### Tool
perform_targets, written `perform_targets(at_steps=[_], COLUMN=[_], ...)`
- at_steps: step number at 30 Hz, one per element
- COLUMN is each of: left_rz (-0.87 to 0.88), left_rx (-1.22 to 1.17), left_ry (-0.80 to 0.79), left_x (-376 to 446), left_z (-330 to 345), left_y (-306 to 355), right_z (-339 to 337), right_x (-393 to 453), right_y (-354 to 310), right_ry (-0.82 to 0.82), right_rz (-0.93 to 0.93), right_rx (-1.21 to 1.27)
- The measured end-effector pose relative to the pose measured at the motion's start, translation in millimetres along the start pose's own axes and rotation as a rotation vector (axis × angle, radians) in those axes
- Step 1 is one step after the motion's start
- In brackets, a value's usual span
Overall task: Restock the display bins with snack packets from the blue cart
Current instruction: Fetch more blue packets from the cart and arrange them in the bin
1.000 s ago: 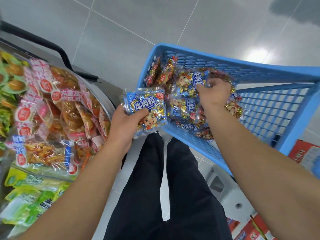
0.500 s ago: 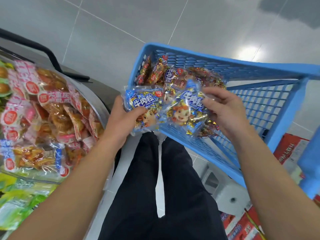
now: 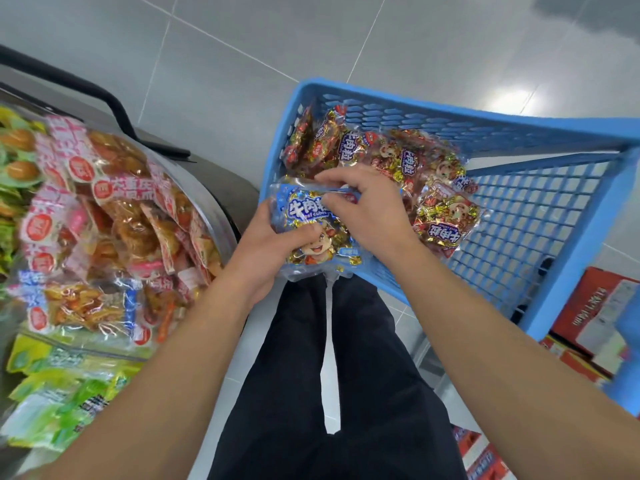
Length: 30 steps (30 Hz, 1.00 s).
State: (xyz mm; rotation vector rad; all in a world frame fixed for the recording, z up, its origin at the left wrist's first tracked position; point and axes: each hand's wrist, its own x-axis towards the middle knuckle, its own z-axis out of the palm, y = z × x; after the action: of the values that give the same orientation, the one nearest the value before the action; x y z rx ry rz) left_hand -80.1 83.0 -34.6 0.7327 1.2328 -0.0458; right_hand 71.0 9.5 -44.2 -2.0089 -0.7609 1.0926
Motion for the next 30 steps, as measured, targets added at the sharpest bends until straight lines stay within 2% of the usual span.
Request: perform_targets(at_steps=[4, 7, 9, 10, 13, 19, 25, 30], left_rz=[-0.008, 0.042, 0.078, 0.087, 0.112, 0.145, 0.14, 0.151], left_rx=[0.05, 0.09, 0.055, 0.029, -0.037, -0.022, -0.044, -0.039], left_ry=[0.068, 0.136, 0.194, 0.224, 0.309, 0.334, 0.306, 0.239], left_x=[5.3, 8.1, 8.9, 8.6, 9.3, 11.4, -0.1, -41.5], left_z=[-1.9, -6.1, -10.5, -12.7, -16.0, -15.4, -16.3, -12.4], left_y=[-4.7, -5.4, -4.3, -3.2, -2.0, -7.2, -6.5, 12.1], right_z=[1.3, -2.0, -8.8, -11.5, -7.2, 9.9, -6.1, -51.6], right_x=[-7.7, -14.9, -20.1, -22.6, -23.3, 5.5, -11.5, -65.8], right_y=[13.7, 34.8, 56.6, 67.9, 91.5, 89.4, 70.2, 36.2], right_ry=[0.027, 0.289, 0.463, 0.475, 0.328, 0.305, 0.406, 0.438], right_rz=[0.114, 0.331, 0.533, 0.627, 0.781, 0.725, 0.647, 0.568], right_rx=[0.229, 0.335, 0.3, 0.248, 0.134, -0.044, 0.255, 0.318])
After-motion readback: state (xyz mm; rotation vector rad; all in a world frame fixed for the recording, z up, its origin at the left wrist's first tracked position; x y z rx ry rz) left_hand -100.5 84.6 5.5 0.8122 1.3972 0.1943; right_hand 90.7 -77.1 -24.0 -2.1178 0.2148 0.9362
